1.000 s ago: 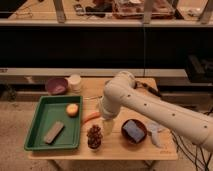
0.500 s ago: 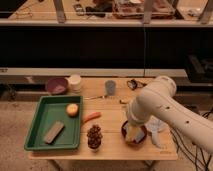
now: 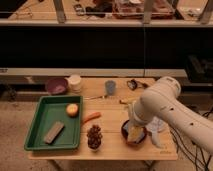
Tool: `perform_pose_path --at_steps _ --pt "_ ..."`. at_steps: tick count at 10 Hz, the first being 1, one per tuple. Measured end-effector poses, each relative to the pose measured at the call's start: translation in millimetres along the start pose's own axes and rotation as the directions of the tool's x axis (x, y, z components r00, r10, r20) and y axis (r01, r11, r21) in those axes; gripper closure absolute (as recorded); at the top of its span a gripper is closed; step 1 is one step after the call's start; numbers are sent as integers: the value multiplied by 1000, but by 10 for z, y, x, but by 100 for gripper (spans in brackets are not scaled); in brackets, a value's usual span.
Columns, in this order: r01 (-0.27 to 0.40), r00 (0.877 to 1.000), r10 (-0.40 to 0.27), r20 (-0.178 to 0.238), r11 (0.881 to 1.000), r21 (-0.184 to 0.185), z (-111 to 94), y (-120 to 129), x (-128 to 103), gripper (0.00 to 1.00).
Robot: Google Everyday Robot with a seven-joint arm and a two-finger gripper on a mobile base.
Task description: Wipe table surface with brush
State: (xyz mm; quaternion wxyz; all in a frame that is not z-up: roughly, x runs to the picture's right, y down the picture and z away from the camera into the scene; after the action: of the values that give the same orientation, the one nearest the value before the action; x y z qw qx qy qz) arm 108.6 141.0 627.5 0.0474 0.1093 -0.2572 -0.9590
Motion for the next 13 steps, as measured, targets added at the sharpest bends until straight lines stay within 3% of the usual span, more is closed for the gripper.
perform_pose_path --at_steps 3,6,8,9,10,12,13 --pt "-109 993 111 30 992 -65 -92 174 -354 20" --pt "-210 975 216 52 971 -111 -250 335 -1037 20" --pt "-276 957 285 56 953 -128 -343 438 -1518 20" --pt "-324 940 335 64 935 -142 -399 518 -1874 20" --pt "-350 930 362 67 926 -144 -428 556 -2081 20" --pt "-385 915 398 72 912 -144 -460 606 -2366 20" --pt "-389 913 401 73 910 -144 -466 605 -2392 20"
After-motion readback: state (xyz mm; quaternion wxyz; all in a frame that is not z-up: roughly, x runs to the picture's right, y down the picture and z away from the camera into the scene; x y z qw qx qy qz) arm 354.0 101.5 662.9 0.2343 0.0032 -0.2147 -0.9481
